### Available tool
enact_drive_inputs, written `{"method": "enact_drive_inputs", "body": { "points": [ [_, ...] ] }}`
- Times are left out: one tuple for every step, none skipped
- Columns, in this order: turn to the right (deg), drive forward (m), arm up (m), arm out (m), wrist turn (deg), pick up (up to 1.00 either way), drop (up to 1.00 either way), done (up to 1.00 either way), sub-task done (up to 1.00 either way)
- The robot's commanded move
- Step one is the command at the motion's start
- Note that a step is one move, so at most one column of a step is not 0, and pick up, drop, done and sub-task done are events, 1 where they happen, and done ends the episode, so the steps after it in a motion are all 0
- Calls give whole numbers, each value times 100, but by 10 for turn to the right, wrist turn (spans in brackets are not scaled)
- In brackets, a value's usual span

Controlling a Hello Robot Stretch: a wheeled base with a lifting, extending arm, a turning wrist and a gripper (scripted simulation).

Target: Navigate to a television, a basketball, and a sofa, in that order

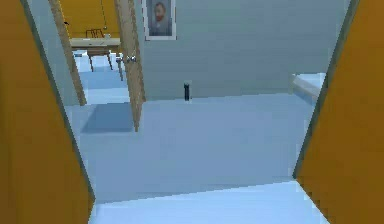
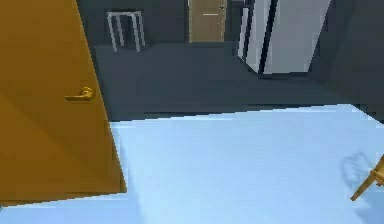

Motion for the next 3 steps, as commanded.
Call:
{"method": "enact_drive_inputs", "body": {
  "points": [
    [-120,0,0,0,0,0,0,0,0],
    [0,100,0,0,0,0,0,0,0],
    [-60,0,0,0,0,0,0,0,0]
  ]
}}
